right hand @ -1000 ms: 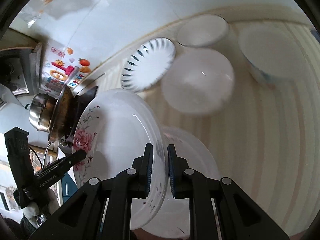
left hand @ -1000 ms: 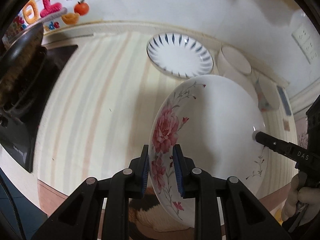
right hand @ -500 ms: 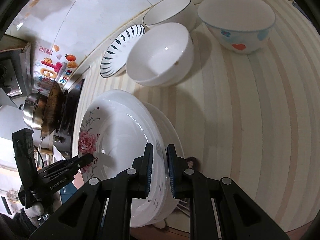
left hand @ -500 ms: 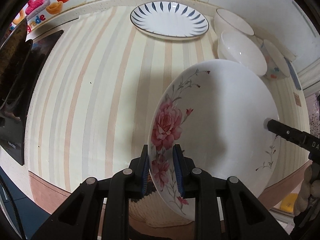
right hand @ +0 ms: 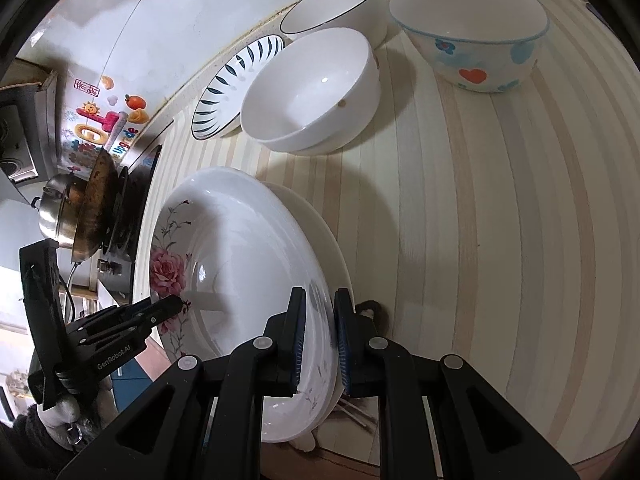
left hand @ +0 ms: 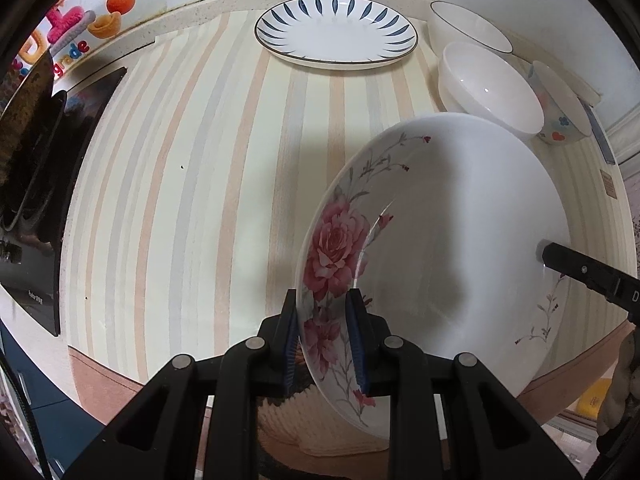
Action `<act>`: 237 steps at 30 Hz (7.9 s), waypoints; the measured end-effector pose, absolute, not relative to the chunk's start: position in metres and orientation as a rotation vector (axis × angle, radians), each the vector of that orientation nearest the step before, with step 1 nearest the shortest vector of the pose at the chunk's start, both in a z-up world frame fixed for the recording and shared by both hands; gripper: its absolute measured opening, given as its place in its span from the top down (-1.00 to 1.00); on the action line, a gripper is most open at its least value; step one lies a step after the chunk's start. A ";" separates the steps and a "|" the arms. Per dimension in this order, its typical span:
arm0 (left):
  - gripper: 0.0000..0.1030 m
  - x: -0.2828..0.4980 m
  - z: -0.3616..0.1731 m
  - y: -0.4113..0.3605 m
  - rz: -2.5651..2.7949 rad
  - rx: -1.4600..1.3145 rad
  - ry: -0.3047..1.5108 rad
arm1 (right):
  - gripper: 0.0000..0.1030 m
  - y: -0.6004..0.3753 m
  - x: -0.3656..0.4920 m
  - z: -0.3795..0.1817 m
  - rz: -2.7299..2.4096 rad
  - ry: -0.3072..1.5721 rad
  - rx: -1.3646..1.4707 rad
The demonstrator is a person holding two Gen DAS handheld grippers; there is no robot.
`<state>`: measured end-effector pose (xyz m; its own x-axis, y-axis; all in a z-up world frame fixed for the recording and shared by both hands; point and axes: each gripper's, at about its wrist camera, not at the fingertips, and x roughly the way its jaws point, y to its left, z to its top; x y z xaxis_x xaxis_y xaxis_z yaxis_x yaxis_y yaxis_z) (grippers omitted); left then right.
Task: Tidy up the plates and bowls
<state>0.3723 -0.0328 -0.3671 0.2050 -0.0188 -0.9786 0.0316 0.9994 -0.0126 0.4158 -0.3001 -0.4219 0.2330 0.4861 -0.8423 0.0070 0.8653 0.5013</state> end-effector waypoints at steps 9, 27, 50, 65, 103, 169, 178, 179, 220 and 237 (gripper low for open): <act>0.61 0.370 -0.369 -0.038 -0.021 0.058 1.358 | 0.68 -0.291 0.416 -0.422 0.340 1.344 0.412; 0.39 0.497 -0.283 0.028 -0.035 -0.086 1.236 | 0.25 -0.283 0.515 -0.325 0.301 1.280 0.577; 0.68 0.654 -0.395 0.045 -0.171 -0.112 1.391 | 0.58 -0.194 0.695 -0.430 0.049 1.496 0.296; 0.70 0.611 -0.350 0.036 -0.114 -0.088 1.306 | 0.73 -0.193 0.675 -0.410 0.115 1.419 0.221; 0.70 0.371 -0.310 -0.030 -0.134 -0.105 1.335 | 0.73 -0.265 0.437 -0.347 0.301 1.357 0.263; 0.42 0.222 -0.139 -0.029 -0.255 -0.077 1.142 | -0.36 -0.203 0.246 -0.165 0.185 1.154 0.179; 0.41 0.221 -0.136 -0.038 -0.214 -0.082 1.130 | -0.38 -0.220 0.241 -0.160 0.195 1.155 0.199; 0.41 0.227 -0.139 -0.041 -0.200 -0.080 1.134 | -0.38 -0.223 0.246 -0.164 0.202 1.160 0.210; 0.66 0.523 -0.340 -0.140 -0.101 -0.126 1.365 | 0.62 -0.320 0.572 -0.420 0.238 1.402 0.483; 0.66 0.443 -0.299 -0.226 -0.253 -0.102 1.336 | 0.62 -0.394 0.469 -0.363 0.240 1.391 0.484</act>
<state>0.4426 -0.2261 -0.2995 0.2105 -0.2396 -0.9478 0.1236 0.9682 -0.2173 0.4691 -0.3941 -0.3633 0.1751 0.4386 -0.8815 0.1183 0.8795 0.4610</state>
